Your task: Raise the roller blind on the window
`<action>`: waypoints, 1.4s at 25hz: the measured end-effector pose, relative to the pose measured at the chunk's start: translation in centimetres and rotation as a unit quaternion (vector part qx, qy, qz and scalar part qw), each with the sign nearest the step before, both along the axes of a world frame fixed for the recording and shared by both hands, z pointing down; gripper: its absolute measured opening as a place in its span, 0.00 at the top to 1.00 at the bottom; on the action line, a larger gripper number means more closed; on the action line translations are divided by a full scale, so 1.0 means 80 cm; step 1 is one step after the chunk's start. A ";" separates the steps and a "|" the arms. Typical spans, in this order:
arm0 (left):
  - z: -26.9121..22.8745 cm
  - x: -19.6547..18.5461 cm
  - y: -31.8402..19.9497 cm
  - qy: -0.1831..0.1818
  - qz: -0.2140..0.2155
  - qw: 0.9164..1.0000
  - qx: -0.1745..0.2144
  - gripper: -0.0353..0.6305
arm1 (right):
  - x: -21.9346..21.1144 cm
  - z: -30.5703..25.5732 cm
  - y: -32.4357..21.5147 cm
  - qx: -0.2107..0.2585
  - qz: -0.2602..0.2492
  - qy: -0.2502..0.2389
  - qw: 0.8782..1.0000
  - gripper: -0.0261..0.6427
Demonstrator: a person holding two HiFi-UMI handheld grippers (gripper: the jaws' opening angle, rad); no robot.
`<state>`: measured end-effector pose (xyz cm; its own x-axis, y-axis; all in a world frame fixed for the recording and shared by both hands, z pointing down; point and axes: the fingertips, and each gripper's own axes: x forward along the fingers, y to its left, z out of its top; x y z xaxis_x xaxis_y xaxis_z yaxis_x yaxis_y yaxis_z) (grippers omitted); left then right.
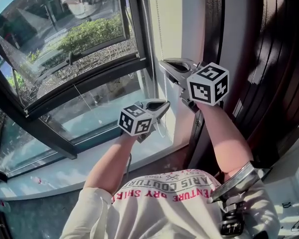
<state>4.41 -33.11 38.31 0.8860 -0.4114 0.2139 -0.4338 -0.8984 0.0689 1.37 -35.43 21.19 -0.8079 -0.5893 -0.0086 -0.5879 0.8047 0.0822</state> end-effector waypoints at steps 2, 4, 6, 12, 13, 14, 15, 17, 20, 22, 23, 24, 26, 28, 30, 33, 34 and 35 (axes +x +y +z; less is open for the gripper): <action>0.011 0.000 -0.002 -0.010 -0.003 1.000 -0.003 0.94 | 0.001 0.011 -0.001 -0.004 0.004 0.007 1.000 0.95; 0.025 0.002 -0.002 -0.020 -0.005 1.000 -0.010 0.94 | 0.003 0.024 -0.001 -0.012 0.005 0.008 1.000 0.95; 0.040 0.007 0.000 -0.031 -0.005 0.999 -0.018 0.94 | 0.007 0.040 0.001 -0.021 0.008 0.011 1.000 0.95; 0.093 0.012 0.002 -0.068 -0.012 0.997 -0.033 0.94 | 0.012 0.094 0.003 -0.048 0.012 0.032 0.998 0.95; 0.105 0.012 0.004 -0.074 -0.012 0.996 -0.037 0.94 | 0.012 0.107 0.004 -0.052 0.013 0.039 0.998 0.95; 0.119 0.011 0.006 -0.081 -0.012 0.996 -0.042 0.94 | 0.011 0.120 0.006 -0.059 0.014 0.044 0.997 0.95; 0.132 0.010 0.009 -0.088 -0.012 0.995 -0.048 0.94 | 0.010 0.134 0.007 -0.066 0.014 0.049 0.997 0.95; 0.157 0.008 0.015 -0.104 -0.010 0.993 -0.059 0.94 | 0.008 0.159 0.011 -0.081 0.013 0.057 0.995 0.95; 0.188 0.006 0.021 -0.129 -0.008 0.989 -0.069 0.94 | 0.005 0.191 0.017 -0.097 0.011 0.072 0.993 0.95; 0.208 0.003 0.024 -0.144 -0.006 0.987 -0.077 0.94 | 0.005 0.212 0.021 -0.106 0.012 0.084 0.991 0.95; 0.218 0.003 0.025 -0.151 -0.004 0.985 -0.081 0.94 | 0.005 0.222 0.022 -0.110 0.013 0.091 0.990 0.95; 0.226 0.002 0.027 -0.157 -0.001 0.984 -0.085 0.94 | 0.005 0.231 0.023 -0.115 0.013 0.098 0.988 0.95; 0.241 0.000 0.032 -0.166 -0.001 0.982 -0.091 0.94 | 0.006 0.247 0.026 -0.127 0.013 0.103 0.987 0.95; 0.251 0.000 0.035 -0.166 -0.001 0.981 -0.096 0.94 | 0.006 0.257 0.028 -0.135 0.011 0.103 0.985 0.95; 0.255 0.004 0.037 -0.164 0.001 0.982 -0.097 0.94 | 0.007 0.262 0.029 -0.136 0.012 0.104 0.985 0.95; 0.257 0.003 0.037 -0.164 0.000 0.982 -0.094 0.94 | 0.007 0.265 0.029 -0.135 0.019 0.100 0.986 0.95; 0.258 0.001 0.037 -0.164 -0.002 0.982 -0.093 0.94 | 0.007 0.266 0.029 -0.134 0.022 0.099 0.986 0.95; 0.259 0.000 0.036 -0.165 -0.004 0.982 -0.093 0.94 | 0.007 0.266 0.029 -0.134 0.023 0.100 0.986 0.95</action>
